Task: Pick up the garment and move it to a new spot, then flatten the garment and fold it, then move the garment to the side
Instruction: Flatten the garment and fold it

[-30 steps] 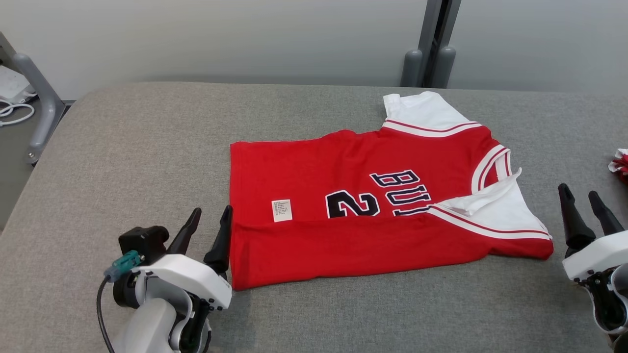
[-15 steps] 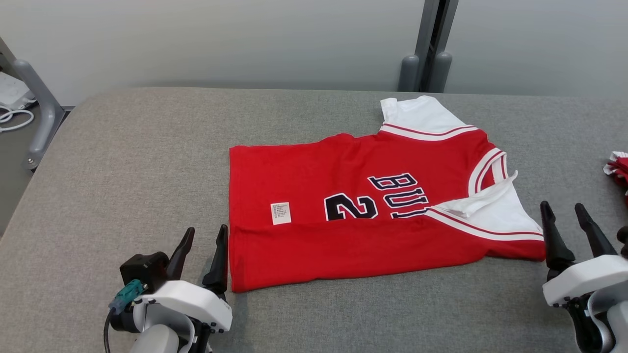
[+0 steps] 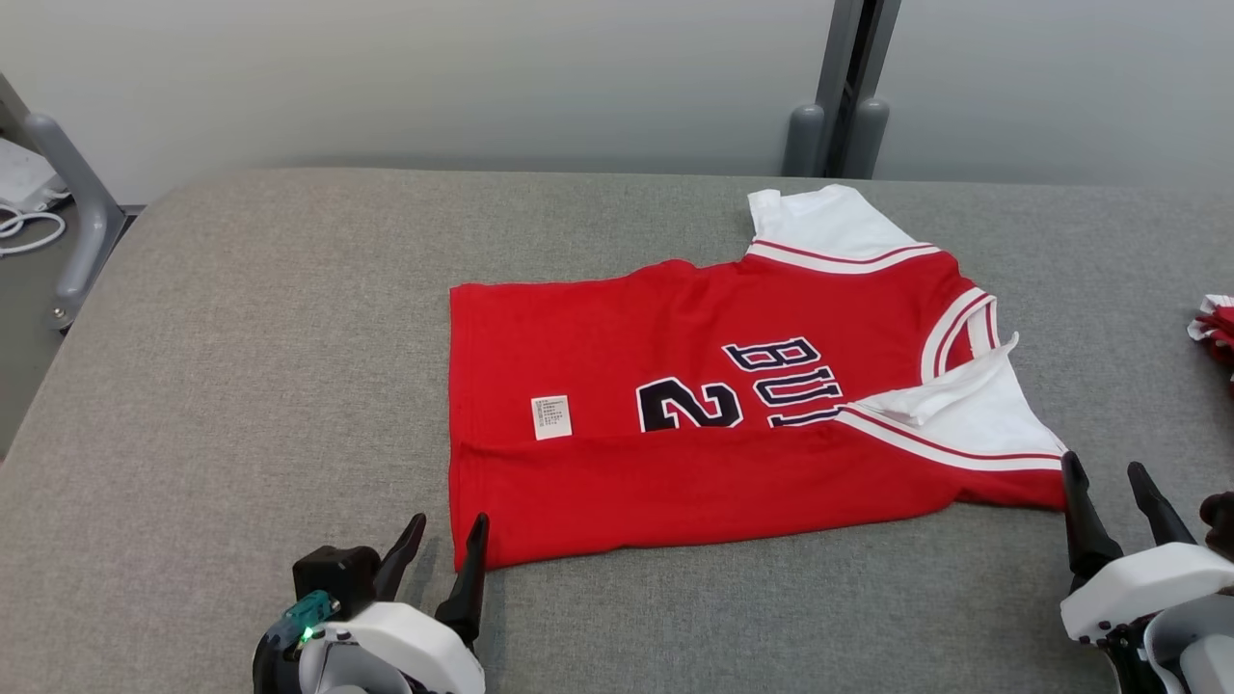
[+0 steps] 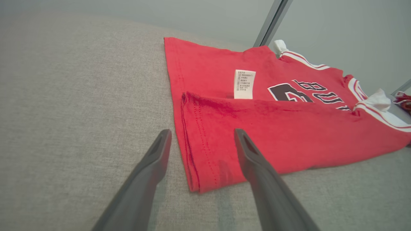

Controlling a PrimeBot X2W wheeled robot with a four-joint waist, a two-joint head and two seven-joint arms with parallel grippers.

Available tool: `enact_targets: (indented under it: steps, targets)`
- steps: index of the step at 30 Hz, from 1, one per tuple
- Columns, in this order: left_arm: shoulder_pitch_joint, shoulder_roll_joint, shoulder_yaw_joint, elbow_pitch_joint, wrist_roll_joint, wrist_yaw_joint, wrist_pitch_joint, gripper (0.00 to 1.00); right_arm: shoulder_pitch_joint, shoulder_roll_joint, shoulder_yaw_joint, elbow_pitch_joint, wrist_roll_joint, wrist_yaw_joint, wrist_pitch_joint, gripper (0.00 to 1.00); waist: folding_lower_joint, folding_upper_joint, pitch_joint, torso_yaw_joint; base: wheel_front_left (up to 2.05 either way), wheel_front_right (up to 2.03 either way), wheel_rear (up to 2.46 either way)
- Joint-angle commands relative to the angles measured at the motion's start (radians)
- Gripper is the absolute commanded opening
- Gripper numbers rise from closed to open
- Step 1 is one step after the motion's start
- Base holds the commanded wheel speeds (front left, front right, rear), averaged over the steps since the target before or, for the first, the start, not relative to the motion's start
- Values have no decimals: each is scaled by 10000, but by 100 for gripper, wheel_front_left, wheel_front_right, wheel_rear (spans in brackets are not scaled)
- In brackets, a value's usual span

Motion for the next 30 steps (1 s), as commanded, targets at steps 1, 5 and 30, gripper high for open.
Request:
enact_targets:
  steps: [1, 5, 30]
  targets:
    - [-286, 47, -104, 157, -209, 24, -31, 100, -202, -21, -7, 248, 113, 0, -42, 100, 0, 0, 65, 0, 0, 0, 0]
    - [-642, 43, -502, 698, -754, 94, -29, 100, -668, -157, 230, 1051, 229, 0, -42, 100, 0, 0, 259, 25, 0, 0, 0]
    - [-1848, 4, -2629, 3044, -2565, -30, 43, 100, -2196, -420, 2318, 3563, 2084, 0, -18, 100, 0, 0, 716, 116, 0, 0, 0]
